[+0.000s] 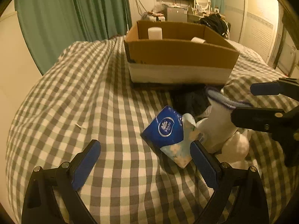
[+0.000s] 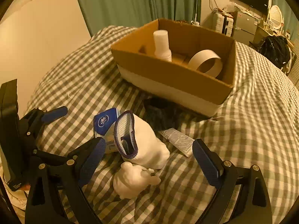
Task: Organize objects
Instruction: 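Grasp the white sock with the right tool while the left tool grasps the blue tissue pack, then lower sock and tissue pack into the box and open both tools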
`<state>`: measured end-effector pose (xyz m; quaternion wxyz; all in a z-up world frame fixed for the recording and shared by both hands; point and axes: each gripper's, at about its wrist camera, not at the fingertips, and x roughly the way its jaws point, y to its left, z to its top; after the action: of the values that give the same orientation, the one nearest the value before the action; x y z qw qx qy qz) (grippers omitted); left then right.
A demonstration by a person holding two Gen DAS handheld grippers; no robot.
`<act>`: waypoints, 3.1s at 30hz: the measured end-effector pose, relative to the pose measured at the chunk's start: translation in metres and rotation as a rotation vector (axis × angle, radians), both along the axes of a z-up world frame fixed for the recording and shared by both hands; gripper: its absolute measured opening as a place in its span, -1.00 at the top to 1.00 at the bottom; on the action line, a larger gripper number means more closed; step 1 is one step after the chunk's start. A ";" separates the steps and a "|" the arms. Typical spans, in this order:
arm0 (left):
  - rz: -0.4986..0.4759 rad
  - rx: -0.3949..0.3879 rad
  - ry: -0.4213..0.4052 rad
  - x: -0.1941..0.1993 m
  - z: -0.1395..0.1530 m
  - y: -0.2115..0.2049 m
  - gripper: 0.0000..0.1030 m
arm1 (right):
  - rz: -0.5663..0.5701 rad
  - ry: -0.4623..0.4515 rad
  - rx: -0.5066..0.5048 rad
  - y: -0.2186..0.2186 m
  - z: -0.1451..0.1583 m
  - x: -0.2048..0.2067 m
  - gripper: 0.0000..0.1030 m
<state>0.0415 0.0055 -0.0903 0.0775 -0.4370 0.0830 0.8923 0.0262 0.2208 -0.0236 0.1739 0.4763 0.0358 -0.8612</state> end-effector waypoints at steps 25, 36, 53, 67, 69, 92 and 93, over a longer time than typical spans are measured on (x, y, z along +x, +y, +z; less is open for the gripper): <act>-0.135 -0.043 -0.096 -0.033 -0.033 0.032 -0.92 | -0.029 -0.032 -0.018 0.009 -0.009 -0.012 0.44; -0.159 0.004 -0.080 -0.033 -0.028 0.026 -0.57 | -0.044 -0.021 -0.028 0.011 -0.008 -0.011 0.44; -0.121 0.043 0.106 -0.009 0.059 0.009 -0.56 | -0.038 0.205 0.013 0.014 0.072 0.009 0.51; -0.111 0.085 0.298 -0.076 0.146 0.021 -0.56 | -0.081 0.387 0.023 0.026 0.155 -0.045 0.52; -0.107 0.096 0.307 -0.093 0.150 0.022 -0.56 | -0.092 0.399 0.029 0.028 0.162 -0.061 0.52; -0.152 0.050 0.132 -0.184 0.073 0.043 -0.56 | -0.112 0.206 0.053 0.041 0.080 -0.201 0.51; -0.155 0.047 0.130 -0.186 0.072 0.046 -0.57 | -0.113 0.205 0.046 0.042 0.079 -0.201 0.51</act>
<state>-0.1440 0.0511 -0.0186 0.1512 -0.3685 0.1004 0.9117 -0.1752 0.2627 0.0556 0.1094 0.3908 0.0462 -0.9128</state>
